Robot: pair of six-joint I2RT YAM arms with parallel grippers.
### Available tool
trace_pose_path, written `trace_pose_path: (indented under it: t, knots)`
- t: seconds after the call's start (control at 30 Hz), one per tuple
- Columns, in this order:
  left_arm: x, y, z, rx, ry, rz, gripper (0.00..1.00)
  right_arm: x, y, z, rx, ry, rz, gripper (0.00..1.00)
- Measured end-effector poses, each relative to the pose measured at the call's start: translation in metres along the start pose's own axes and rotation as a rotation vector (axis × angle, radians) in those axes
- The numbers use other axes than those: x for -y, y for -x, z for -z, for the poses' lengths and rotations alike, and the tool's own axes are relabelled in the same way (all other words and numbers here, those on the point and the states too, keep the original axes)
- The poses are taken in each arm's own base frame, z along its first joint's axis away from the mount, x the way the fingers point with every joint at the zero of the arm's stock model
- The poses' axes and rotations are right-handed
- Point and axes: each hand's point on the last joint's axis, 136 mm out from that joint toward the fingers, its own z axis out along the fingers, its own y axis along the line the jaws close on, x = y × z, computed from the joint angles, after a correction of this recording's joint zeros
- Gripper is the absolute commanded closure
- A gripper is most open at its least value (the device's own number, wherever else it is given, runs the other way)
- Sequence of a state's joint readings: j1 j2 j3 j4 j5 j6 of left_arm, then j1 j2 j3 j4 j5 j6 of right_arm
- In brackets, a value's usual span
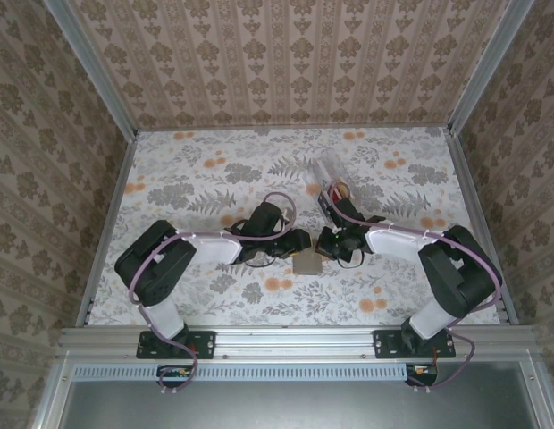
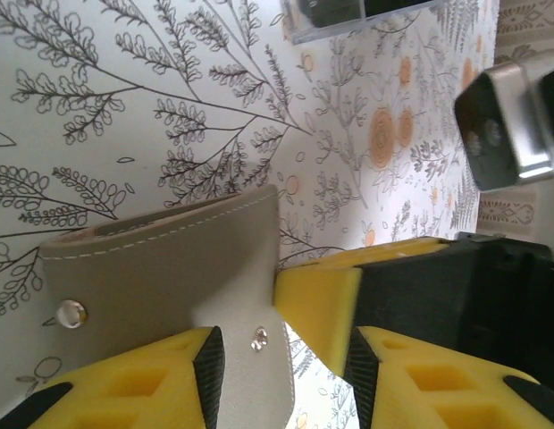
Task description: Put the credit cards into the card holder
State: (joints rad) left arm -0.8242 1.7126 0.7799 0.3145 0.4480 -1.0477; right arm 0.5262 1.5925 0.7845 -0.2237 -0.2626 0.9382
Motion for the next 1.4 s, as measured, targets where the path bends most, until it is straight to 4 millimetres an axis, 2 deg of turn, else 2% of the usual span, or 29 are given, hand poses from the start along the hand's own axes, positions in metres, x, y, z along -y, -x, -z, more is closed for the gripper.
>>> trace_pose_path:
  t: [0.1, 0.2, 0.3, 0.57, 0.73, 1.07, 1.2, 1.4]
  knots:
    - [0.005, 0.004, 0.013, 0.032, 0.020, -0.033, 0.44, 0.001, 0.000, -0.001, -0.002, -0.003, -0.001, 0.93]
    - [0.004, 0.006, 0.025, 0.054, 0.069, -0.066, 0.42, 0.001, 0.000, -0.001, -0.002, -0.003, 0.000, 0.93]
    - [-0.004, 0.007, 0.027, 0.047, 0.132, -0.082, 0.43, 0.001, 0.000, -0.001, -0.002, -0.003, 0.000, 0.92]
    - [-0.033, -0.005, 0.016, -0.027, 0.238, -0.067, 0.44, 0.000, 0.000, -0.001, -0.002, -0.003, 0.003, 0.91]
    - [-0.043, -0.010, 0.006, -0.062, 0.254, -0.054, 0.45, 0.000, 0.000, -0.001, -0.002, -0.003, 0.003, 0.90]
    - [-0.041, -0.012, 0.000, -0.089, 0.231, -0.059, 0.54, -0.001, 0.000, 0.002, -0.006, -0.008, 0.017, 0.86]
    - [-0.041, -0.012, -0.001, -0.091, 0.232, -0.062, 0.56, -0.004, 0.001, 0.018, 0.011, -0.020, 0.045, 0.80]
    - [-0.041, -0.012, -0.001, -0.097, 0.241, -0.069, 0.57, -0.013, 0.013, 0.061, 0.095, -0.047, 0.120, 0.71]
